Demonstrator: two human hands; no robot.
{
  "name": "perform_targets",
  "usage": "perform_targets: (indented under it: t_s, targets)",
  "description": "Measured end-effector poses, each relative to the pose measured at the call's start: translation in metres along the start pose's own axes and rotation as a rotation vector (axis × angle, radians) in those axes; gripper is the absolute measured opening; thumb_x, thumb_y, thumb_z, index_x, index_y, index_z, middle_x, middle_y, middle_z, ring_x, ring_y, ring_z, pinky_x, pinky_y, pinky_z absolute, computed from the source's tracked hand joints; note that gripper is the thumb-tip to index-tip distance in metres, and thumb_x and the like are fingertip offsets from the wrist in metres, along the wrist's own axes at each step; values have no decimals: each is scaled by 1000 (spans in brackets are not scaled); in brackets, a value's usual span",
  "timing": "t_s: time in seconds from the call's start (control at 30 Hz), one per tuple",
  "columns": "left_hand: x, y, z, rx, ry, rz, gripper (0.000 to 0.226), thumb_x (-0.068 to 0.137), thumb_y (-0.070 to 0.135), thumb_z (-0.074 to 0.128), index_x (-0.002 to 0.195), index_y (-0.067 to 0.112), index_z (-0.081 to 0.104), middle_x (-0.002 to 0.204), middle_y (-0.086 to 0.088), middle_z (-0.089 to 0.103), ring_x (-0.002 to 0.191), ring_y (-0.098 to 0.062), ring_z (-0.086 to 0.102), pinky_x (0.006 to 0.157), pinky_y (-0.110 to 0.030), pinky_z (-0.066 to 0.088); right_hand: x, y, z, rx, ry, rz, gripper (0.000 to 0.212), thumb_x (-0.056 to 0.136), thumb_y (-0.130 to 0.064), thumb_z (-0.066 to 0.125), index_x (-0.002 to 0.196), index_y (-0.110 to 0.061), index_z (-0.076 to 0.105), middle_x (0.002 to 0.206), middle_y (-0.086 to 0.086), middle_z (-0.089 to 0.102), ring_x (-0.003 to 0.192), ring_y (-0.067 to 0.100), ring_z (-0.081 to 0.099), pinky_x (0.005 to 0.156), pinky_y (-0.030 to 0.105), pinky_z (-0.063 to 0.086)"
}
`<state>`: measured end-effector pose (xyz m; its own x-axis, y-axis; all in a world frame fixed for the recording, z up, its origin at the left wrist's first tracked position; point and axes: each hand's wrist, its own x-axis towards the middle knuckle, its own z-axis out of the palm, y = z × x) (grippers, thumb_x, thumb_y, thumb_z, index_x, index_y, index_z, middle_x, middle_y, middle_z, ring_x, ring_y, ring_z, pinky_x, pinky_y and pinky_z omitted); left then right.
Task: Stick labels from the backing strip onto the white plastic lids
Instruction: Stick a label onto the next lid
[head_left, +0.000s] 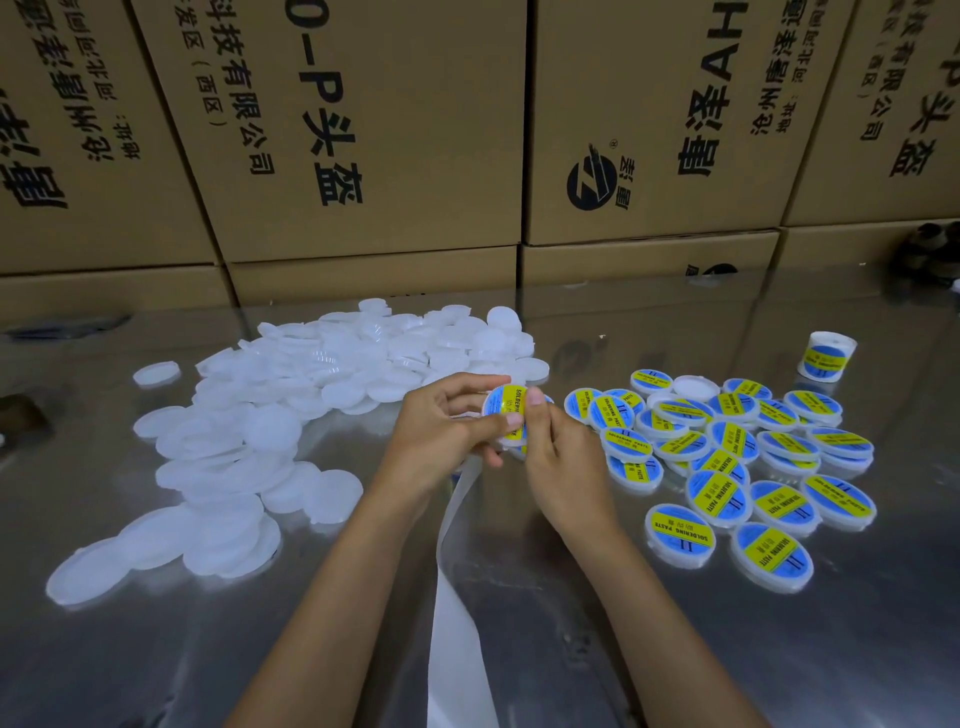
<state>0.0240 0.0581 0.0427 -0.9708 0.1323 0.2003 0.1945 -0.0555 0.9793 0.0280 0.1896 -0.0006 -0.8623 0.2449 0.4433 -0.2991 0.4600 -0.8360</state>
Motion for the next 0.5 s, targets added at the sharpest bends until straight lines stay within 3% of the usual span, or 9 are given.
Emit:
perform_targets:
  t_s: [0.13,0.27,0.37,0.5]
  targets:
    - [0,1,1,-49,57,-22,20,81,2,80,98,12,75,80,-7,77,57,-22,72,51,-23,57,-1,-1,0,43,-6,-21,47,104,-44,36,59,-31,43,51,-18,51,53,6,46,55,26,32]
    - [0,2,1,-73,101,-33,16,84,6,78,99,7,74,83,-11,77,69,-28,75,55,-27,60,-1,-3,0,77,-66,-13,63,95,-64,36,70,-11,59,55,-1,50,57,10,44,60,40,40]
    - [-1,2,1,-45,142,-34,9,87,8,75,96,7,76,83,-10,78,68,-28,75,54,-28,60,-3,-6,-1,60,-73,-11,78,83,-80,39,66,-4,50,53,-1,36,55,11,35,55,35,33]
    - [-1,2,2,-27,153,-31,7,88,13,75,92,7,77,81,-8,77,59,-27,73,49,-27,58,-3,-8,-2,64,-83,-4,71,87,-72,46,59,-7,42,51,-4,30,52,11,30,54,34,29]
